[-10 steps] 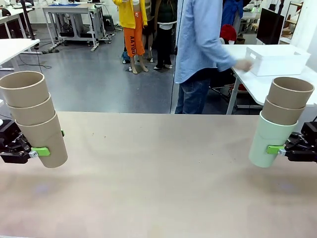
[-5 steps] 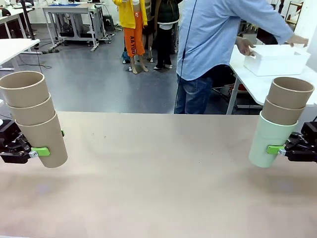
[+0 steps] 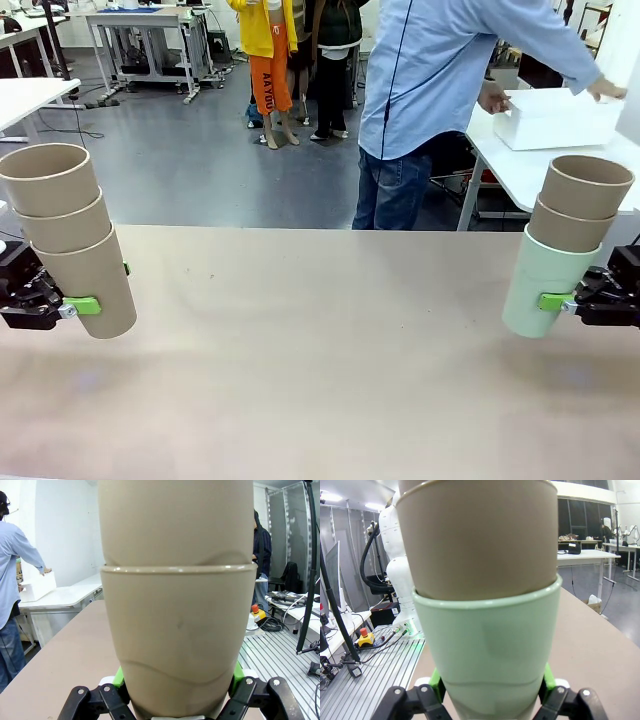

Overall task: Stack the cups and store them in the basket.
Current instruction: Place the stack of Reusable plastic cups into the Pantry Basket.

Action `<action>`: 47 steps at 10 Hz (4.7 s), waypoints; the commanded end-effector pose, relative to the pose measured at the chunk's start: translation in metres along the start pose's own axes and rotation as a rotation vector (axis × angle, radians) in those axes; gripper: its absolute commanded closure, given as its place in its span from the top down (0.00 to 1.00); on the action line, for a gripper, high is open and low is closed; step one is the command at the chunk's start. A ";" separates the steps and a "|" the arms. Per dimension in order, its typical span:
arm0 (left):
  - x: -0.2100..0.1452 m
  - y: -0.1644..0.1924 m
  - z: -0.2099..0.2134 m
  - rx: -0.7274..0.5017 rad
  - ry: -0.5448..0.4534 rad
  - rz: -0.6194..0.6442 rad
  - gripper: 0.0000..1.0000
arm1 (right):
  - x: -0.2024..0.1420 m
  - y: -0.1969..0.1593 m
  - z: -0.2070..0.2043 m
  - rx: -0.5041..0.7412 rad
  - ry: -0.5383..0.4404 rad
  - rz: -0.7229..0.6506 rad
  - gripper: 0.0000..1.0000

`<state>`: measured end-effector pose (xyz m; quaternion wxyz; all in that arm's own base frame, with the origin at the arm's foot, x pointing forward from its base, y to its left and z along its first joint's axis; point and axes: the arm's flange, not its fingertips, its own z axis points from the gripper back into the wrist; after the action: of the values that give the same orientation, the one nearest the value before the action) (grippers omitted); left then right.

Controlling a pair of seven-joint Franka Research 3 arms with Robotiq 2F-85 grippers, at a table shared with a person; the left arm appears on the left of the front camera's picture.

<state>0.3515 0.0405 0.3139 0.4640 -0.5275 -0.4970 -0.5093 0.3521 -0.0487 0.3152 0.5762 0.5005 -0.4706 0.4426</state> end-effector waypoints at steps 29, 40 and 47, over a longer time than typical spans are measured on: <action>0.003 0.000 -0.001 -0.002 -0.008 -0.012 0.84 | 0.003 0.000 0.001 -0.002 -0.004 0.007 0.87; 0.003 0.000 -0.001 -0.002 -0.008 -0.012 0.84 | 0.003 0.000 0.001 -0.002 -0.004 0.007 0.87; 0.003 0.000 -0.001 -0.002 -0.008 -0.012 0.84 | 0.003 0.000 0.001 -0.002 -0.004 0.007 0.87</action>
<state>0.3515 0.0405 0.3139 0.4640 -0.5275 -0.4970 -0.5093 0.3521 -0.0487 0.3152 0.5762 0.5005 -0.4706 0.4426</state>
